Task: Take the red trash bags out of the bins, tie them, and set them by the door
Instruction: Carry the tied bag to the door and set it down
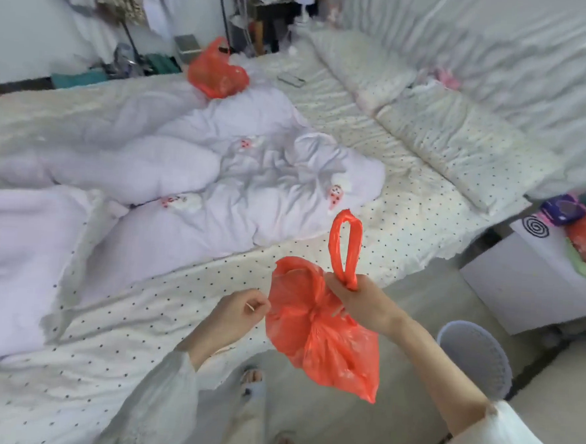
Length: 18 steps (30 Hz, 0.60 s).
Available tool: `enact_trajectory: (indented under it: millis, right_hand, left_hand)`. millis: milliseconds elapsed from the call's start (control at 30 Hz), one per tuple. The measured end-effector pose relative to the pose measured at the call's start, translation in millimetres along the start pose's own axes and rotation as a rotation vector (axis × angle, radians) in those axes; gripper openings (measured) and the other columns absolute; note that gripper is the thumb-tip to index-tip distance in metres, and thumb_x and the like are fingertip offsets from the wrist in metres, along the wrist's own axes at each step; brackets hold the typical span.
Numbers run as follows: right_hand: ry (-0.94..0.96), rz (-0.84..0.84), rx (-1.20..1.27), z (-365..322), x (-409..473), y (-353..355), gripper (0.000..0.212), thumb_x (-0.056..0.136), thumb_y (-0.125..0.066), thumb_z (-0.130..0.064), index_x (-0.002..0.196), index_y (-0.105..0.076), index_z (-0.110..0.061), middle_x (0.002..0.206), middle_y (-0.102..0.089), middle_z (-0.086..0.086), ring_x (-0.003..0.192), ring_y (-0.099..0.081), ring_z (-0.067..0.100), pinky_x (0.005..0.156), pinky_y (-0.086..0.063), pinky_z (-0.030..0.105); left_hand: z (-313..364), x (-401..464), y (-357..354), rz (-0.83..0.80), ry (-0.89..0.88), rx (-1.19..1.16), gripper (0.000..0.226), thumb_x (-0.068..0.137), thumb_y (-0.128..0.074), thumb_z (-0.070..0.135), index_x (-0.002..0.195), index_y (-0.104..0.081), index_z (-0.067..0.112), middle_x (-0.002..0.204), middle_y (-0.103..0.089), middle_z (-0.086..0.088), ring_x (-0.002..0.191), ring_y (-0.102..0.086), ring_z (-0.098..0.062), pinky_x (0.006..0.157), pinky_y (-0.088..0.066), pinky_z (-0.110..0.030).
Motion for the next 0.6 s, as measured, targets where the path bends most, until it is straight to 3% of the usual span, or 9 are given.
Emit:
enact_trajectory:
  millis: [133, 267, 400, 500, 567, 600]
  right_hand:
    - [0.134, -0.189, -0.129, -79.2, -3.7, -71.4, 0.047, 0.090, -0.038, -0.053, 0.060, -0.063, -0.026, 0.074, -0.073, 0.009, 0.075, -0.069, 0.024, 0.076, -0.055, 0.037]
    - [0.267, -0.392, -0.327, -156.7, -24.4, -169.4, 0.045, 0.090, -0.036, -0.056, 0.065, -0.058, -0.025, 0.080, -0.073, 0.011, 0.070, -0.069, 0.018, 0.073, -0.051, 0.027]
    - [0.383, -0.546, -0.460, -218.2, -50.7, -288.7, 0.048, 0.092, -0.036, -0.051, 0.072, -0.057, -0.013, 0.083, -0.067, 0.012, 0.070, -0.061, 0.014, 0.079, -0.048, 0.029]
    - [0.439, -0.635, -0.499, -258.5, -76.3, -386.4, 0.048, 0.094, -0.034, -0.049, 0.069, -0.057, -0.014, 0.077, -0.066, 0.003, 0.065, -0.060, 0.005, 0.068, -0.044, 0.014]
    - [0.455, -0.647, -0.510, -274.6, -86.5, -423.0, 0.049, 0.094, -0.033, -0.049, 0.069, -0.058, -0.014, 0.074, -0.065, 0.001, 0.062, -0.060, 0.003, 0.066, -0.044, 0.012]
    - [0.473, -0.692, -0.513, -291.7, -100.2, -474.9, 0.049, 0.094, -0.034, -0.048, 0.070, -0.060, -0.013, 0.073, -0.066, 0.002, 0.062, -0.061, 0.003, 0.068, -0.046, 0.013]
  left_hand:
    - [-52.3, -74.7, 74.4, 0.238, 0.099, -0.113, 0.018, 0.089, -0.052, 0.021, 0.075, -0.059, 0.031, 0.078, -0.062, 0.019, 0.072, -0.059, -0.005, 0.059, -0.039, -0.009]
    - [-117.2, -171.6, 134.5, 0.429, 0.183, -0.230, 0.014, 0.089, -0.053, 0.020, 0.081, -0.061, 0.027, 0.078, -0.064, 0.017, 0.068, -0.060, 0.000, 0.056, -0.040, -0.006]
    - [-194.8, -275.2, 189.0, 0.617, 0.265, -0.304, 0.012, 0.090, -0.051, 0.016, 0.090, -0.063, 0.018, 0.080, -0.065, 0.005, 0.062, -0.060, 0.002, 0.056, -0.042, -0.004]
    - [-256.3, -350.5, 222.7, 0.706, 0.308, -0.348, 0.014, 0.090, -0.050, 0.009, 0.093, -0.064, 0.011, 0.078, -0.063, 0.005, 0.059, -0.059, 0.000, 0.054, -0.040, -0.005]
    - [-276.8, -378.9, 243.4, 0.740, 0.322, -0.372, 0.016, 0.091, -0.048, 0.005, 0.090, -0.063, 0.011, 0.075, -0.061, 0.004, 0.055, -0.058, 0.005, 0.053, -0.039, -0.004]
    - [-309.0, -418.4, 264.1, 0.801, 0.349, -0.379, 0.016, 0.091, -0.047, 0.005, 0.089, -0.062, 0.012, 0.075, -0.061, 0.002, 0.054, -0.058, 0.007, 0.053, -0.039, -0.004]
Point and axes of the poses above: each hand's wrist, its own x-axis towards the middle knuckle, its own y-axis out of the back of the hand, z = x × y, the point moved 6 cm from there along x, towards the middle knuckle
